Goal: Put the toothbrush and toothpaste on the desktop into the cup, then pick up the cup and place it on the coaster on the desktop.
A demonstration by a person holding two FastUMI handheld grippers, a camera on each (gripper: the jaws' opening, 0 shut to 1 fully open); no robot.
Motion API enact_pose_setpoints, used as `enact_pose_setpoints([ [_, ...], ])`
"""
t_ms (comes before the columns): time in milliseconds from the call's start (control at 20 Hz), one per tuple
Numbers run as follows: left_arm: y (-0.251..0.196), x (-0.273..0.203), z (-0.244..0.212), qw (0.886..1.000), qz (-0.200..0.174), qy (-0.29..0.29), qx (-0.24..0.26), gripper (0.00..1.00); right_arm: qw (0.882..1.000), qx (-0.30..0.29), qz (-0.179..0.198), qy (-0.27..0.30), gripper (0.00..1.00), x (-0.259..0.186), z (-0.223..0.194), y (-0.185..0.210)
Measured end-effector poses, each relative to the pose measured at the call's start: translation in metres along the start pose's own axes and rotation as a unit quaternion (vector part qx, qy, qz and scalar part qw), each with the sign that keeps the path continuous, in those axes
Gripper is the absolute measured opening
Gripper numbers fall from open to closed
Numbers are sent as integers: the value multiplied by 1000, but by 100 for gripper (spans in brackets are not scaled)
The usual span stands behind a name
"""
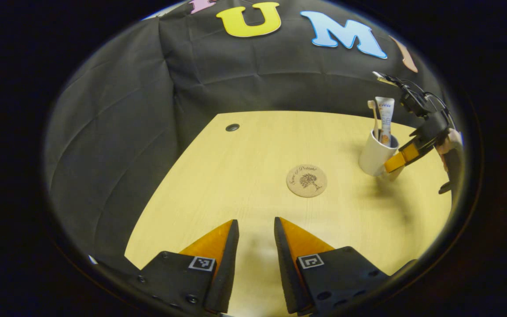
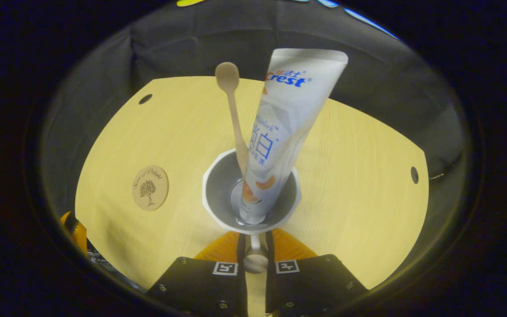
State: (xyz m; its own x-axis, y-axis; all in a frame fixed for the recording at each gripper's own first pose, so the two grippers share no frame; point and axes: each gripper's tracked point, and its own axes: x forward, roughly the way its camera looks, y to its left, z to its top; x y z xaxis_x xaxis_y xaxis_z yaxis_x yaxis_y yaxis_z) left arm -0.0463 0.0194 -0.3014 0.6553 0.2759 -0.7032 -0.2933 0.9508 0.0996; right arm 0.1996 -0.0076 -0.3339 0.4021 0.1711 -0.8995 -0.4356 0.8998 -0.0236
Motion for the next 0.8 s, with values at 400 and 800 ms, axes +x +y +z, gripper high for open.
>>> enact_pose_setpoints([
  [400, -38, 0, -6, 1000, 13, 5, -9, 54, 999, -8, 41, -10, 16, 0, 8, 58],
  [800, -76, -1, -22, 999, 33, 12, -31, 54, 996, -40, 76, -17, 16, -7, 21, 120],
])
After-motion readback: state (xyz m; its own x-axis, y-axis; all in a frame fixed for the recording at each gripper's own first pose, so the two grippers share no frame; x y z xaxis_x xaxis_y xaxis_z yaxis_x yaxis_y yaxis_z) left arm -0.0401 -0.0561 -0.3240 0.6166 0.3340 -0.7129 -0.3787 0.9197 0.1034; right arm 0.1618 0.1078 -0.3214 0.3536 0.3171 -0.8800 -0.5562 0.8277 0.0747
